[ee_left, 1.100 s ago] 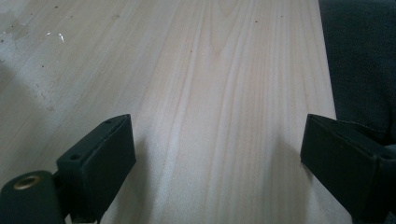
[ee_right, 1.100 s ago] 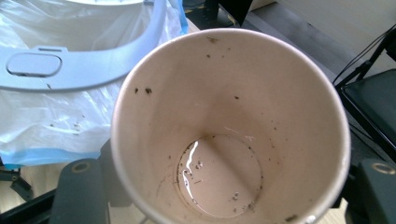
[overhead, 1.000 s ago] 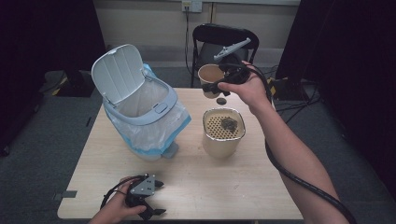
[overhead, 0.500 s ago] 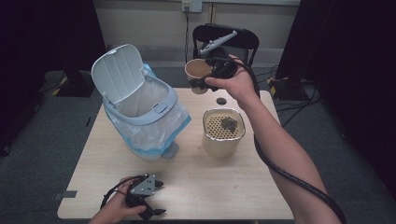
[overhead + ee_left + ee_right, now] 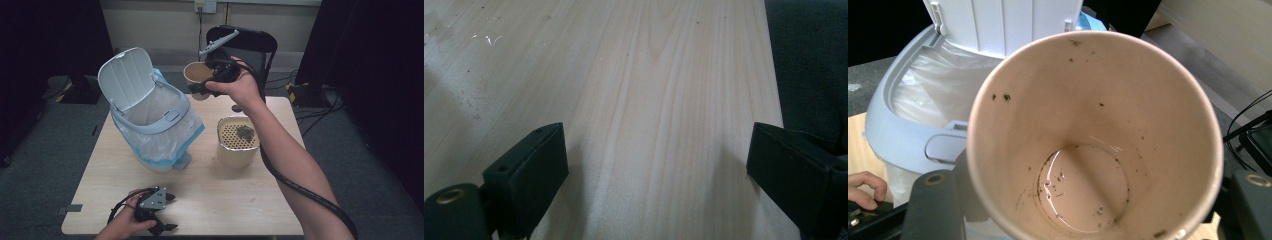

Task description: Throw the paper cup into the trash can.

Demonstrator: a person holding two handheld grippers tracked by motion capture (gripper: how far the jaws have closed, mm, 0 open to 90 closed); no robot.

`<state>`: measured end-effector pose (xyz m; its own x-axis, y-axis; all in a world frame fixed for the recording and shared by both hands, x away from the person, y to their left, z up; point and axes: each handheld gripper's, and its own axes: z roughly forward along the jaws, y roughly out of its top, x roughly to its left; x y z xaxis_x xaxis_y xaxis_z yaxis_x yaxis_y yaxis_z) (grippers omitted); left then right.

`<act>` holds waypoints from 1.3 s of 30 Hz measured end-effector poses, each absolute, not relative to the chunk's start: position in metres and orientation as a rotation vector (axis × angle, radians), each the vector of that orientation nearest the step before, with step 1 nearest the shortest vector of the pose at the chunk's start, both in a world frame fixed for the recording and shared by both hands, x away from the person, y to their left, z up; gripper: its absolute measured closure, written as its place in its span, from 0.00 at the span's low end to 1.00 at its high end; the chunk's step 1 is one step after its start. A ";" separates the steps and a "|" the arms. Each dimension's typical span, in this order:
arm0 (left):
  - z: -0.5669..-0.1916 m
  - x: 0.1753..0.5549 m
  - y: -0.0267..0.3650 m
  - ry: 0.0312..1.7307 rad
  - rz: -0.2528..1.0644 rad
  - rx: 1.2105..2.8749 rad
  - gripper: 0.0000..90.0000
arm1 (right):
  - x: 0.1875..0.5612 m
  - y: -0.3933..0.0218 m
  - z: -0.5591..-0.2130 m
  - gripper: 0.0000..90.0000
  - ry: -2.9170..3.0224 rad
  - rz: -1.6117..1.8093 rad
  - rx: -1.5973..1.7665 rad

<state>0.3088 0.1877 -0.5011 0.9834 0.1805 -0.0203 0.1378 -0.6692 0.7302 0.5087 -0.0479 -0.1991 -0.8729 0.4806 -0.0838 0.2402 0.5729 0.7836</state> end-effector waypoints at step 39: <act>-0.501 0.309 0.188 0.221 0.071 2.308 0.10 | 0.492 0.034 -0.205 0.31 2.613 1.249 0.431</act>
